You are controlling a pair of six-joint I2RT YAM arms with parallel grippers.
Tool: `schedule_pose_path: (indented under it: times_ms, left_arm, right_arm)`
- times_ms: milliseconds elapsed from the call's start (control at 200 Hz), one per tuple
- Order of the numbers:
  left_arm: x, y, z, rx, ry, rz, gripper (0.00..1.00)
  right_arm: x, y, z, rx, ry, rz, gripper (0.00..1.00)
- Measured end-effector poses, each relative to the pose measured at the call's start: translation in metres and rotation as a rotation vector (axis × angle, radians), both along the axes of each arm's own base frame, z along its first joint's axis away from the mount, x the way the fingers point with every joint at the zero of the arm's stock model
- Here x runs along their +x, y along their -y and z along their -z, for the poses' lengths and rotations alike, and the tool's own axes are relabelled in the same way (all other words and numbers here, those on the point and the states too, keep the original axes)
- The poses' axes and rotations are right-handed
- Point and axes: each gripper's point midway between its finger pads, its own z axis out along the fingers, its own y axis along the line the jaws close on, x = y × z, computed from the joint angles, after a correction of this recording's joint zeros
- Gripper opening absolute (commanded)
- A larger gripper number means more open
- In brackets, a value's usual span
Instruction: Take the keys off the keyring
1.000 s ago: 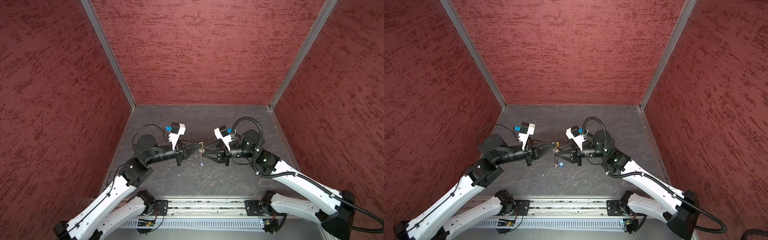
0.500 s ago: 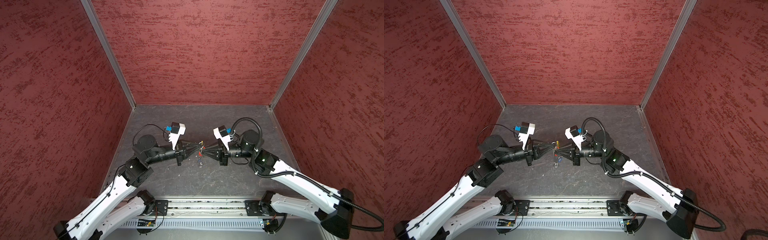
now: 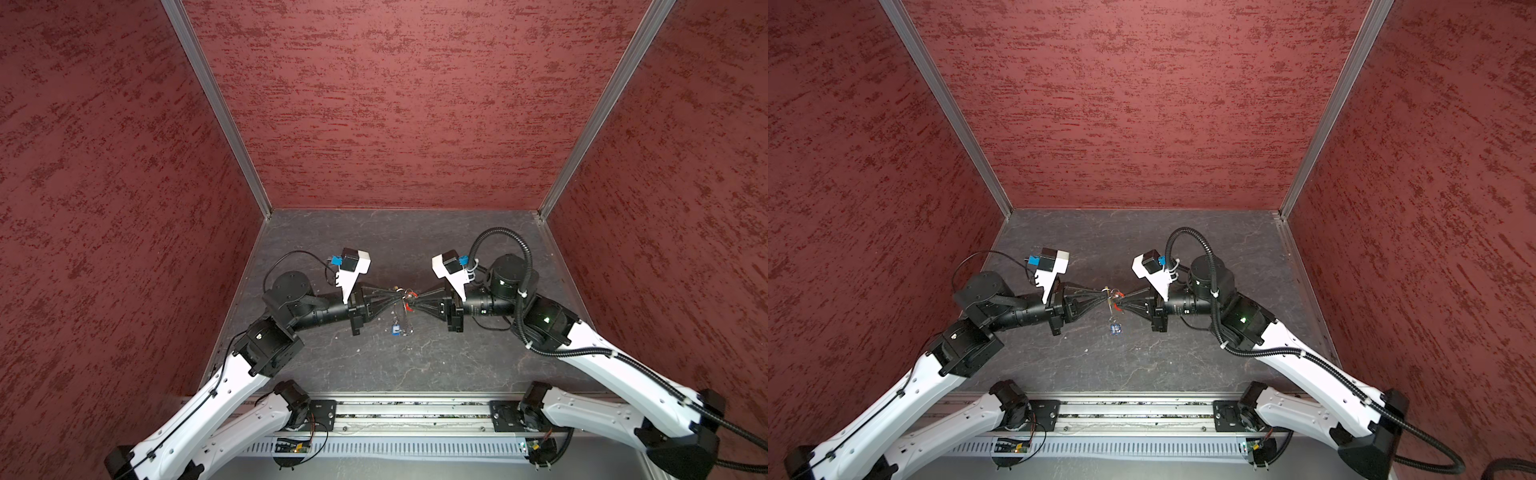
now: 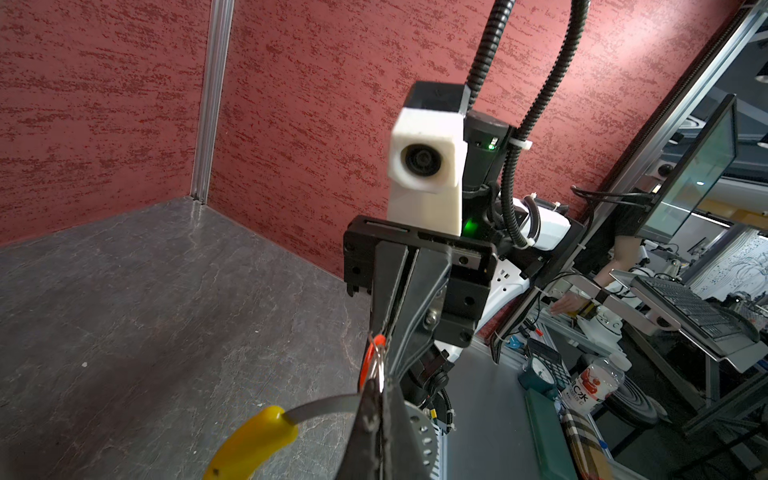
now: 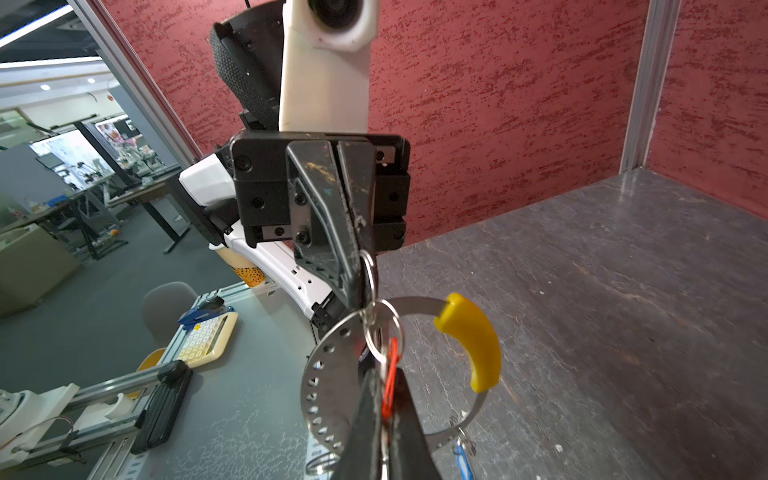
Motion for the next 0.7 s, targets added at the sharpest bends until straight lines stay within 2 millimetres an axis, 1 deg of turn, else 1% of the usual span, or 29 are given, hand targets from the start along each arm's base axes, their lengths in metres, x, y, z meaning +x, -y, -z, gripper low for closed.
schedule_pose_path:
  times_ms: [240, 471, 701]
  left_arm:
    - [-0.008, 0.001, 0.001, 0.008, -0.004, 0.047, 0.00]
    - [-0.015, 0.004, 0.002, 0.013, -0.013, 0.101, 0.00]
    - [-0.017, 0.006, 0.003, 0.011, -0.034, 0.145, 0.00]
  right_arm:
    - [-0.003, 0.005, -0.010, -0.038, 0.058, -0.002, 0.00]
    - [-0.003, 0.005, -0.009, -0.080, 0.087, -0.015, 0.00]
    - [-0.004, 0.007, -0.011, -0.111, 0.124, -0.023, 0.00]
